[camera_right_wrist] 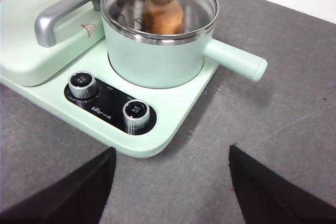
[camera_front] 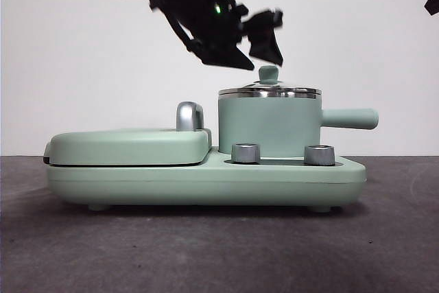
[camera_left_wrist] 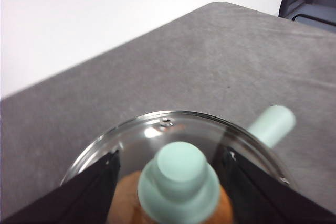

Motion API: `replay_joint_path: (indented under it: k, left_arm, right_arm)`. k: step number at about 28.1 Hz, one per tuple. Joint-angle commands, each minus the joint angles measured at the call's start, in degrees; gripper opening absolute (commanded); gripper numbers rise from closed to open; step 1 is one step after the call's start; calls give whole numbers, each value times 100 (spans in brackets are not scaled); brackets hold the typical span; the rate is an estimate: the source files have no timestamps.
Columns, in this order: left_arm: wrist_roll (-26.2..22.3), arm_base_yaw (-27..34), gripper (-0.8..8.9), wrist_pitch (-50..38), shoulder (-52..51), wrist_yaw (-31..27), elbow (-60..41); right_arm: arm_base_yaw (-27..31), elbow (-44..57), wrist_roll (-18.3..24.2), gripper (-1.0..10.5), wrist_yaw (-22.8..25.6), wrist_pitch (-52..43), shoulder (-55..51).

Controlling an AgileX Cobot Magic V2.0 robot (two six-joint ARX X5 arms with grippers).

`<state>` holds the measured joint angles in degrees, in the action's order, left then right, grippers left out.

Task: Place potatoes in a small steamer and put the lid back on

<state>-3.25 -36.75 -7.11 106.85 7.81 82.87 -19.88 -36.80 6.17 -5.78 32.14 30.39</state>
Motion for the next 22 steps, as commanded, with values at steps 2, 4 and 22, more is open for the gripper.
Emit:
replay_joint_path:
  k: [2,4,22]
  left_arm:
    - [629,63,315,638,-479,17,118]
    - [730,138,314,1084,-671,17,114]
    - [1036,1003,312,1443,-3368,234,-2769]
  right_arm:
    - [-35,4,48,334,-11,-35,20]
    - [-35,4,46,334,-13,-33,20]
    - [-35,4,26,334,-44,90,319]
